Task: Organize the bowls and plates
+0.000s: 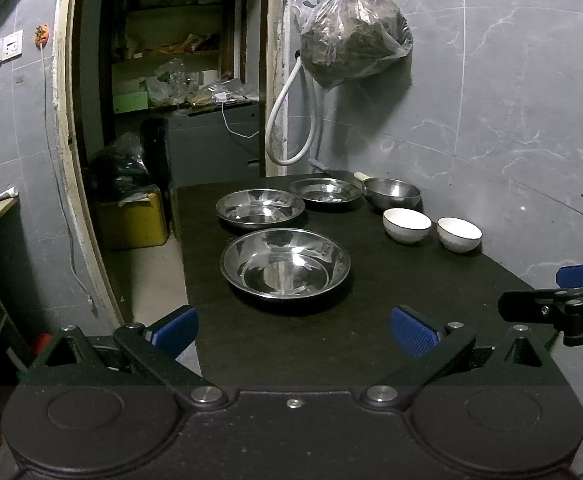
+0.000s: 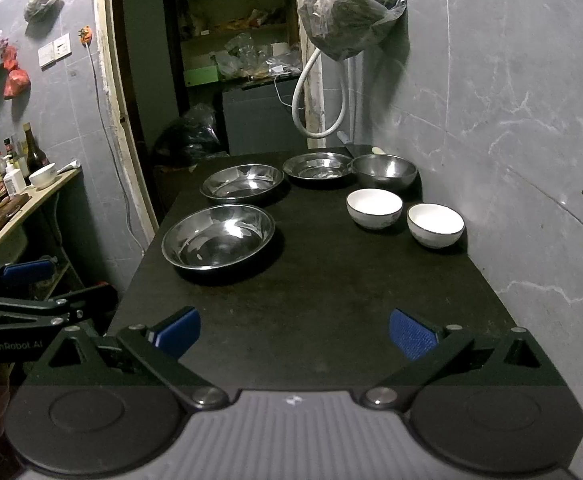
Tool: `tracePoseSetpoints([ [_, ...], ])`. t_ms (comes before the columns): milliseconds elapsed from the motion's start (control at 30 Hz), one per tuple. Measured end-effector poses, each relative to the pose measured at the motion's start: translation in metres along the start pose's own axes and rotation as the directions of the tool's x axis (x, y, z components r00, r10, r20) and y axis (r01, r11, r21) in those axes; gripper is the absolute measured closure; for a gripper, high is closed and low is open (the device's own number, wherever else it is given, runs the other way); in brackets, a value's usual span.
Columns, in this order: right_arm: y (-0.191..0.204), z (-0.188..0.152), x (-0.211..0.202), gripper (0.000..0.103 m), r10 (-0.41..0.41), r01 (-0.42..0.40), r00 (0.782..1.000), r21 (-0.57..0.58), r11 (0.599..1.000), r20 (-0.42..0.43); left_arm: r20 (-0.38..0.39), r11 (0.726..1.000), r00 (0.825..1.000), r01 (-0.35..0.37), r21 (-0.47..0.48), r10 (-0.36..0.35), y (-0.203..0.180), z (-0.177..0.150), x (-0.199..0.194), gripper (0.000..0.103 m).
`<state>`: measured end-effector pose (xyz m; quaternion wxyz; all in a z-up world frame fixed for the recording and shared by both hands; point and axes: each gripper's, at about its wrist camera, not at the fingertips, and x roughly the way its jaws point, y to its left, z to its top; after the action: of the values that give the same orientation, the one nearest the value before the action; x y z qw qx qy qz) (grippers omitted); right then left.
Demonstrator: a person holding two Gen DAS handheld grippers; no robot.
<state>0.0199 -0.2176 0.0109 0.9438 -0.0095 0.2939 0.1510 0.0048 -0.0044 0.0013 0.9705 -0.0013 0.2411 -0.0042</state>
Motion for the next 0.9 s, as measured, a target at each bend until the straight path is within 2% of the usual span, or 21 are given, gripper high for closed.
tracePoseSetpoints([
  [900,-0.0011,-0.0005,0.0069,0.0,0.004,-0.004,1.0,-0.003,1.0,-0.01,-0.01,1.0,1.0,0.004,-0.003,-0.004,0.0046,-0.0073,0.0026,0.001],
])
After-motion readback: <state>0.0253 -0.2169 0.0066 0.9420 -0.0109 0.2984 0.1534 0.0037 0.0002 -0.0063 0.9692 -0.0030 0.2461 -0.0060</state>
